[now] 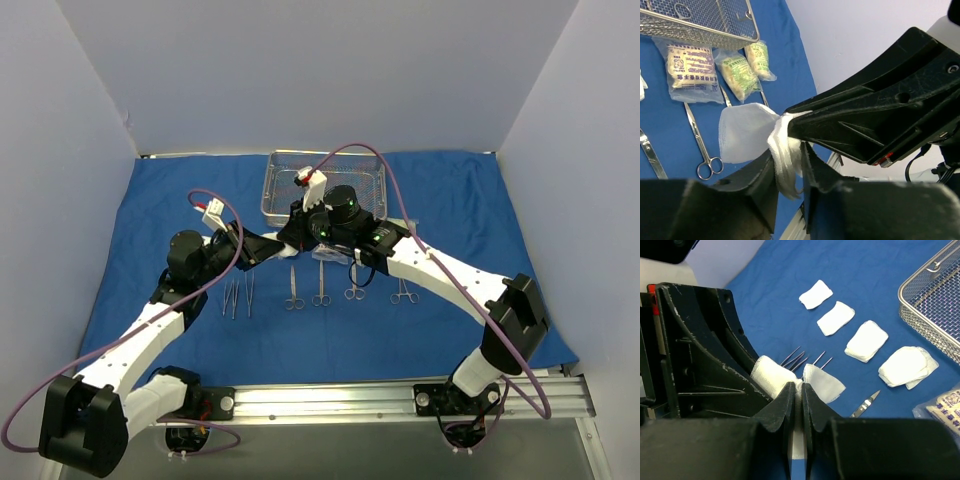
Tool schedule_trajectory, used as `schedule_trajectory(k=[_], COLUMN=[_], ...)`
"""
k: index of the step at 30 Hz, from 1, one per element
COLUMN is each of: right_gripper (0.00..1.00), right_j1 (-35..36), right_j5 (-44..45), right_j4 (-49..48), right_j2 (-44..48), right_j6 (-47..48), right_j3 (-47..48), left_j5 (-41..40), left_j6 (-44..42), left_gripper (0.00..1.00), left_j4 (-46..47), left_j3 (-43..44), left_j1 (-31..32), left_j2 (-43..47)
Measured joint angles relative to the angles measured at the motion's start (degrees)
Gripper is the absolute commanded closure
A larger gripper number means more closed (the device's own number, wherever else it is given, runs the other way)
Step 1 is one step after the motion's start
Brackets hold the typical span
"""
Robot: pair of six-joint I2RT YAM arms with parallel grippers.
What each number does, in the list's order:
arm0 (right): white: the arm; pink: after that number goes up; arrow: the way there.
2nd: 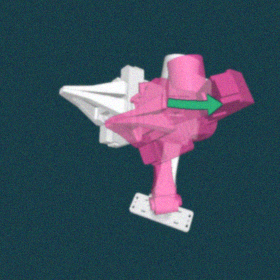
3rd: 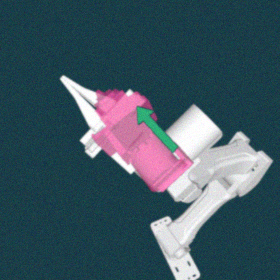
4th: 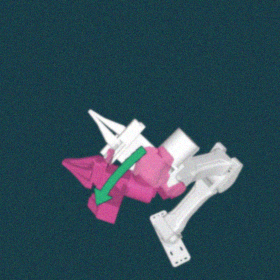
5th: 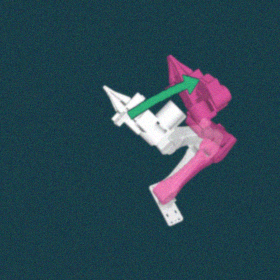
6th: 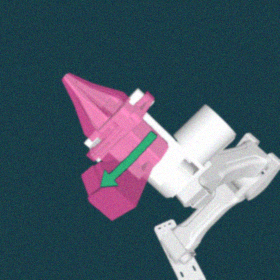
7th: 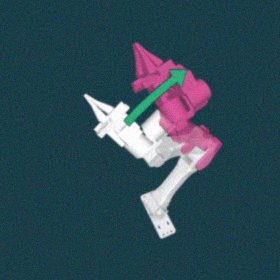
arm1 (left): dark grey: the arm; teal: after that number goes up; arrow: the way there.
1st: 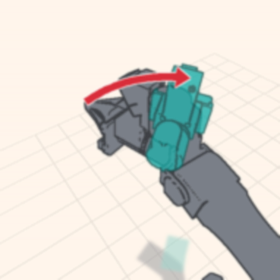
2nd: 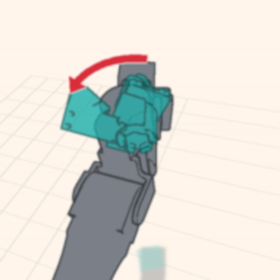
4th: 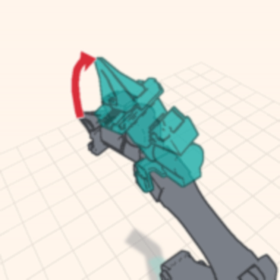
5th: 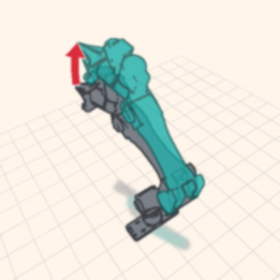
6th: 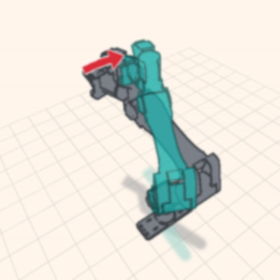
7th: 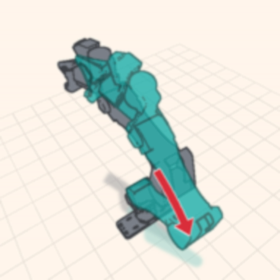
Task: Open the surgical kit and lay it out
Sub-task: Place the medical item in the surgical kit.
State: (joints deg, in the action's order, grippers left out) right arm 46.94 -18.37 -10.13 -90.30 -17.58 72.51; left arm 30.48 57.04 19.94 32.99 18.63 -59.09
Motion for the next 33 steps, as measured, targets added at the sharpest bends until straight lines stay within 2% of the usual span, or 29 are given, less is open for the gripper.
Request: schedule_trajectory(k=[1, 3, 4, 6, 9, 10, 14, 15, 18, 20, 21, 23, 24, 27, 33], right_gripper=[1.0, 1.0, 1.0, 0.98, 0.85, 0.75, 0.71, 0.67, 0.66, 0.6, 0.51, 0.41, 0.22, 0.01, 0.0], right_j1=[0.0, 0.0, 0.0, -0.02, -0.09, -0.11, -0.83, -0.9, -1.22, -1.36, -1.6, -1.86, -2.01, -3.21, -7.78], right_j5=[-0.09, -0.26, -0.35, -0.52, -0.61, -0.59, -1.09, -1.46, -2.95, -3.63, -3.8, -4.0, -3.98, -3.04, 1.77], right_j4=[-0.07, -0.2, -0.37, -0.66, -1.29, -1.55, -2.89, -3.13, -3.69, -3.78, -3.78, -3.74, -3.65, -2.36, -1.01], right_j2=[0.0, 0.0, 0.0, 0.0, 0.04, 0.09, 0.09, 0.09, 0.07, -0.15, -0.44, -1.09, -1.36, -1.53, -1.11], right_j6=[-0.22, -0.66, -0.85, -1.31, -2.36, -2.8, -4.22, -4.74, -5.46, -5.84, -5.9, -6.25, -6.36, -6.8, -7.06], right_j3=[0.0, 0.0, 0.0, 0.0, -0.02, -0.02, -0.02, -0.02, 0.0, 0.24, 0.57, 1.25, 1.44, 1.53, -0.35], left_j5=[-0.02, -0.15, -0.22, -0.35, -1.05, -1.44, -3.65, -4.28, -6.16, -7.63, -8.5, -10.6, -11.78, -14.8, -17.88], left_j6=[0.0, 0.15, 0.24, 0.28, 0.37, 0.42, 0.85, 0.87, 0.83, 0.68, 0.44, -0.44, -0.85, -2.05, -3.96], left_gripper=[0.83, 0.95, 0.97, 0.98, 0.98, 0.98, 0.98, 0.98, 0.98, 0.98, 0.98, 0.98, 0.98, 0.98, 0.98], left_j4=[0.0, 0.0, -0.02, -0.09, -0.31, -0.39, -0.79, -0.98, -2.12, -3.89, -5.2, -8.5, -10.6, -17.7, -28.0], left_j3=[0.0, 0.0, 0.0, 0.0, 0.0, -0.02, -0.57, -0.81, -1.38, -1.44, -1.44, -1.42, -1.42, -1.4, -1.46], left_j1=[0.02, 0.02, 0.02, 0.02, 0.02, 0.02, 0.02, 0.02, 0.02, -0.02, -0.07, -0.35, -0.68, -3.67, -18.45], left_j2=[0.15, 0.42, 0.52, 0.9, 1.64, 1.99, 4.24, 4.9, 6.82, 8.22, 9.14, 11.15, 12.28, 16.22, 20.68])
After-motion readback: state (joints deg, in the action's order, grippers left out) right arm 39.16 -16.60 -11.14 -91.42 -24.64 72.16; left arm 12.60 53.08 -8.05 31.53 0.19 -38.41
